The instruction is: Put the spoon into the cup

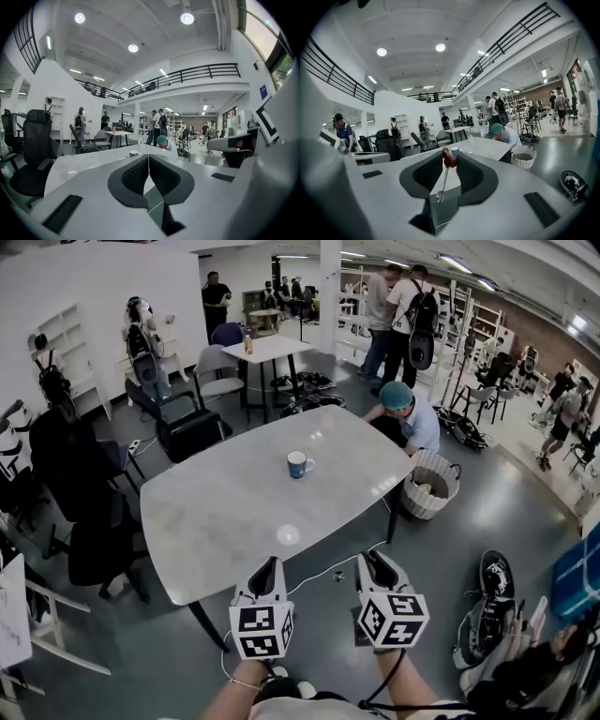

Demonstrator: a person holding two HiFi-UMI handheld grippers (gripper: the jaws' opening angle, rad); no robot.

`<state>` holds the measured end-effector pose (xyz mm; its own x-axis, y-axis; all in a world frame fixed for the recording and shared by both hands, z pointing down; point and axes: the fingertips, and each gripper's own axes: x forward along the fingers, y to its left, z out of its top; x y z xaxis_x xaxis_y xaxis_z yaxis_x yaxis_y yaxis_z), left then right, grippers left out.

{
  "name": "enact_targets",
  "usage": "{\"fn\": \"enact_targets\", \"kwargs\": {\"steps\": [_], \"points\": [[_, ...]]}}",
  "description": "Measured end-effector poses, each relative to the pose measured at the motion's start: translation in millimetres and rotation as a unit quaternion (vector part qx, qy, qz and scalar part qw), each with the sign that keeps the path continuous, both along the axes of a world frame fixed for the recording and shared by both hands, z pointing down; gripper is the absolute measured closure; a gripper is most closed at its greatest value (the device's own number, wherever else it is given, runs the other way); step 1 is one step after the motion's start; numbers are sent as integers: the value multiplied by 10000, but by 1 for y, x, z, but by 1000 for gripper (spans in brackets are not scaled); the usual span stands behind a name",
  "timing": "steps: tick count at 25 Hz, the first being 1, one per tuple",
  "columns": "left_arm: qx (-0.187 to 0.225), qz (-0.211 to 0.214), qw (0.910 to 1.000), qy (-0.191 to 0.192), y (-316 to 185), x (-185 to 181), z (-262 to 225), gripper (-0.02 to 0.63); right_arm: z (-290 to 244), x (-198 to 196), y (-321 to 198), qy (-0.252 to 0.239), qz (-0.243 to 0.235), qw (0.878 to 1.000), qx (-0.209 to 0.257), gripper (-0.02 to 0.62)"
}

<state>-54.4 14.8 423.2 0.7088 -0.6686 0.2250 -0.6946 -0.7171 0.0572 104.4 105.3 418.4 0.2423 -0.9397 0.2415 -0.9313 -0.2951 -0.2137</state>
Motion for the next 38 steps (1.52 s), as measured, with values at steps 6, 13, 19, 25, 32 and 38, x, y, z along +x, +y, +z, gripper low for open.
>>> {"fn": "enact_targets", "kwargs": {"steps": [6, 13, 19, 25, 32, 38], "points": [[-82, 28, 9999, 50, -23, 23, 9, 584, 7, 16, -21, 19, -10, 10000, -81, 488], [-133, -25, 9996, 238, -69, 52, 9, 584, 3, 34, -66, 216, -194, 9995, -86, 488], [-180, -80, 9992, 353, -120, 81, 7, 584, -3, 60, -117, 331, -284, 9990, -122, 488], [-202, -105, 9989, 399, -178, 111, 5, 584, -8, 89, -177, 381, -334, 9986, -120, 488], [-315, -247, 9984, 401, -224, 136, 14, 584, -4, 118, -228, 382, -459, 9981, -151, 489], [-532, -472, 9972, 230, -245, 131, 32, 584, 9, 127, -256, 221, -566, 9977, -299, 489]]}}
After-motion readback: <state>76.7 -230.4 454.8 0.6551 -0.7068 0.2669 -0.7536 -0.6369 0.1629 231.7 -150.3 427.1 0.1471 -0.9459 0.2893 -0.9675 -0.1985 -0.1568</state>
